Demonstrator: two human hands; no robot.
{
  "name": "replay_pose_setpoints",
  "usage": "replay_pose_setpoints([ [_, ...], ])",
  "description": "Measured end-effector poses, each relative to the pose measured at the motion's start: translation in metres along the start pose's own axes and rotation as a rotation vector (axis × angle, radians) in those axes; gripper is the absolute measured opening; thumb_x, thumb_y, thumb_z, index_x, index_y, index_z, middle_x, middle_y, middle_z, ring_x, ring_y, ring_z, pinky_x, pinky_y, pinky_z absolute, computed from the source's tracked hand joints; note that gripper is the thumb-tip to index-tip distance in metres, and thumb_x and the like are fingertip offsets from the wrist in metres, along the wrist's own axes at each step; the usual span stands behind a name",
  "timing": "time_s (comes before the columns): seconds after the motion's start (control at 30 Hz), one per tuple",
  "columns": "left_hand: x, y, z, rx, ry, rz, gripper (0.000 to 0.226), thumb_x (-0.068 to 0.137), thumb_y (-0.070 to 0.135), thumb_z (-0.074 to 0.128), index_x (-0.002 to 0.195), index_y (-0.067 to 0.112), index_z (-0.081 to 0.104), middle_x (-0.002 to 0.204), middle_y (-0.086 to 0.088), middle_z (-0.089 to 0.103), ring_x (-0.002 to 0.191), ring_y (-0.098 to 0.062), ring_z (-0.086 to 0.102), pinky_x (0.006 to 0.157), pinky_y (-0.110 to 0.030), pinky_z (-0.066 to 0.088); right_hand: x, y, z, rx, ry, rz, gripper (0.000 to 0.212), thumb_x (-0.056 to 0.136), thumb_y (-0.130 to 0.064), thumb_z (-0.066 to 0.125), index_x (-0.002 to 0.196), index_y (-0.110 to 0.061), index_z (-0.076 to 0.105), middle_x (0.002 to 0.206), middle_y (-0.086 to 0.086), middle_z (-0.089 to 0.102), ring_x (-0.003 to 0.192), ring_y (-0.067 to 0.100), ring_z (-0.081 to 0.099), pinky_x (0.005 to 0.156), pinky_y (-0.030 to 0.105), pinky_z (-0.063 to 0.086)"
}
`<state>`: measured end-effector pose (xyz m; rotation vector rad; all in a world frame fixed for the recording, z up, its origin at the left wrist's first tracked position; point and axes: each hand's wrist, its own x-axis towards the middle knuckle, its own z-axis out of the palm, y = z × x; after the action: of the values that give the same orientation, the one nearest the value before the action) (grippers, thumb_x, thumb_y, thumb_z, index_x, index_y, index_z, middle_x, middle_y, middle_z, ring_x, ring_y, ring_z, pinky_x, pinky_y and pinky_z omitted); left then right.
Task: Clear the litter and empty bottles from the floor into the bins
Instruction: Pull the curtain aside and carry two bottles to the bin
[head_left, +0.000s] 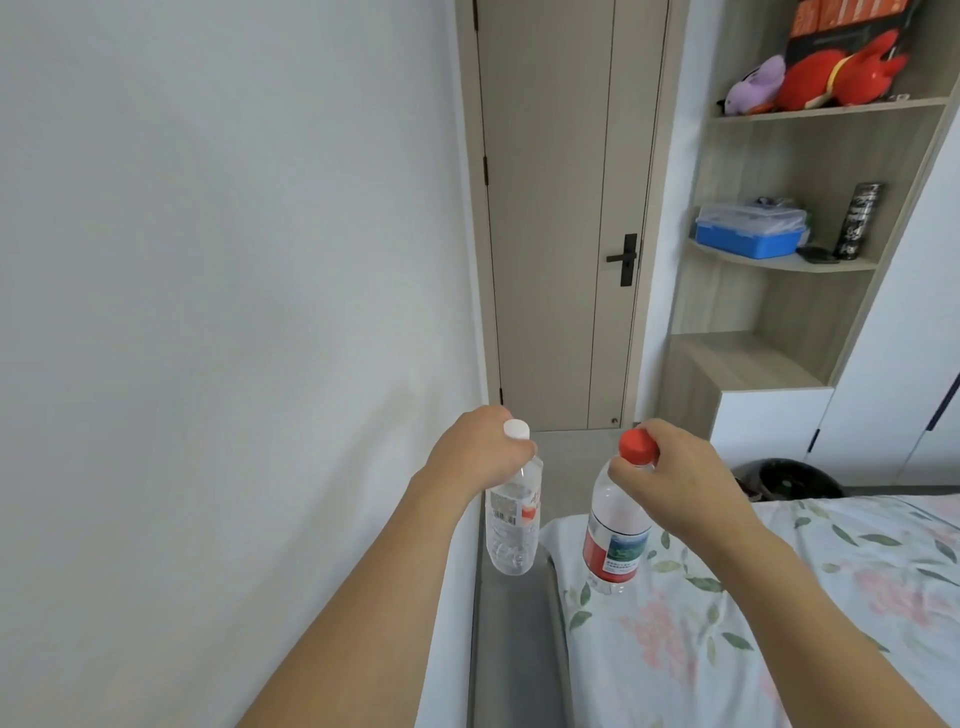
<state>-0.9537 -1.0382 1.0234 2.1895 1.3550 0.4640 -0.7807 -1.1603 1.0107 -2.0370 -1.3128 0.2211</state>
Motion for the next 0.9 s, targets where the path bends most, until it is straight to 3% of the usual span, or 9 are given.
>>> replay_pose_setpoints([
  [0.27, 0.114, 0.028, 0.010, -0.004, 0.046, 0.022, 0.021, 0.082, 0.033, 0.063, 0.093, 0.015, 0.061, 0.092, -0.002, 0.064, 0.082, -0.021, 0.061, 0.066, -0.032, 0.045, 0.123, 0.037, -0.005, 0.071, 0.005, -0.005, 0.017, 0.080, -0.031, 0.061, 0.075, -0.021, 0.047, 0.074, 0.000, 0.056, 0.064, 0.014, 0.049, 0.052, 0.026, 0.035],
  [0.43, 0.177, 0.042, 0.019, -0.004, 0.052, 0.043, 0.018, 0.083, 0.033, 0.062, 0.090, 0.017, 0.061, 0.090, -0.001, 0.064, 0.082, -0.020, 0.061, 0.066, -0.032, 0.046, 0.181, 0.051, -0.007, 0.113, 0.021, -0.018, 0.021, 0.081, -0.029, 0.061, 0.071, -0.023, 0.044, 0.071, -0.001, 0.054, 0.063, 0.016, 0.048, 0.053, 0.027, 0.039],
  [0.6, 0.243, 0.042, 0.032, -0.024, 0.025, 0.052, 0.018, 0.082, 0.036, 0.064, 0.091, 0.021, 0.063, 0.092, 0.002, 0.064, 0.086, -0.018, 0.062, 0.068, -0.033, 0.050, 0.234, 0.077, 0.007, 0.101, 0.020, 0.042, 0.014, 0.078, -0.032, 0.060, 0.080, -0.019, 0.053, 0.077, 0.000, 0.060, 0.073, 0.021, 0.058, 0.064, 0.034, 0.049],
  [0.9, 0.412, 0.001, 0.051, -0.090, -0.009, 0.042, 0.014, 0.082, 0.034, 0.064, 0.086, 0.021, 0.061, 0.088, 0.001, 0.063, 0.081, -0.019, 0.060, 0.064, -0.029, 0.044, 0.382, 0.091, 0.066, 0.093, 0.025, 0.062, 0.014, 0.079, -0.031, 0.061, 0.086, -0.020, 0.056, 0.081, -0.002, 0.062, 0.077, 0.020, 0.060, 0.068, 0.037, 0.054],
])
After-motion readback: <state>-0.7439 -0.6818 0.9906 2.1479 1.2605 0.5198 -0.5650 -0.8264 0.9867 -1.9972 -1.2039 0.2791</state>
